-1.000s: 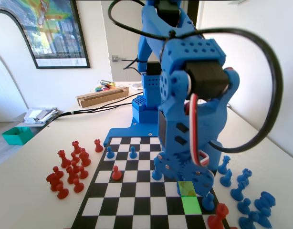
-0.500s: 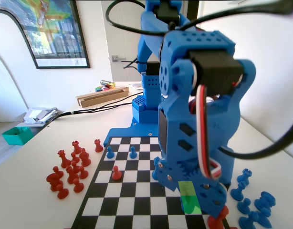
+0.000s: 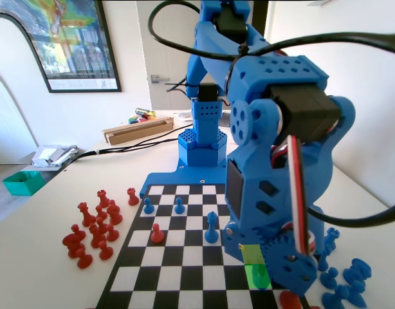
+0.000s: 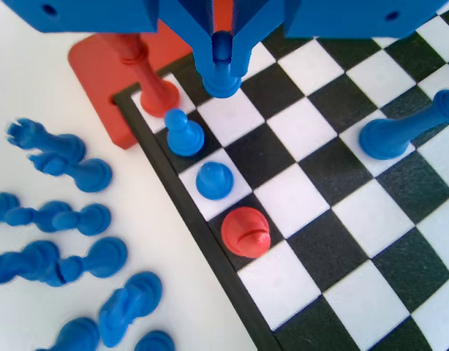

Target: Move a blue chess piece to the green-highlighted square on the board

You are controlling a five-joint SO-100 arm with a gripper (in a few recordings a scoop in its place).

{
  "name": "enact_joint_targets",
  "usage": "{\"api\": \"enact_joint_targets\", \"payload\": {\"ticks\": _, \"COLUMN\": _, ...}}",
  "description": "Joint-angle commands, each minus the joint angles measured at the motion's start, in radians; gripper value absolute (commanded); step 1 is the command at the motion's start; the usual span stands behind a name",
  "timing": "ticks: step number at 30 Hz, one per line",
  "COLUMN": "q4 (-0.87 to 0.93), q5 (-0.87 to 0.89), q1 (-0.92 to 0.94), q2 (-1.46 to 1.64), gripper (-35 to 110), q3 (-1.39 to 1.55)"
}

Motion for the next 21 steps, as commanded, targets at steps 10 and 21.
{"api": "enact_joint_targets", "payload": {"ticks": 10, "q4": -0.018, "q5": -0.008, "q1": -0.031, "q2": 0.02, "gripper": 1, "q3": 0.046}}
{"api": "enact_joint_targets", "payload": {"ticks": 21, "q4": -0.025, "q5": -0.018, "q1": -0.025, "q2": 0.02, "gripper": 10, "q3": 0.041}}
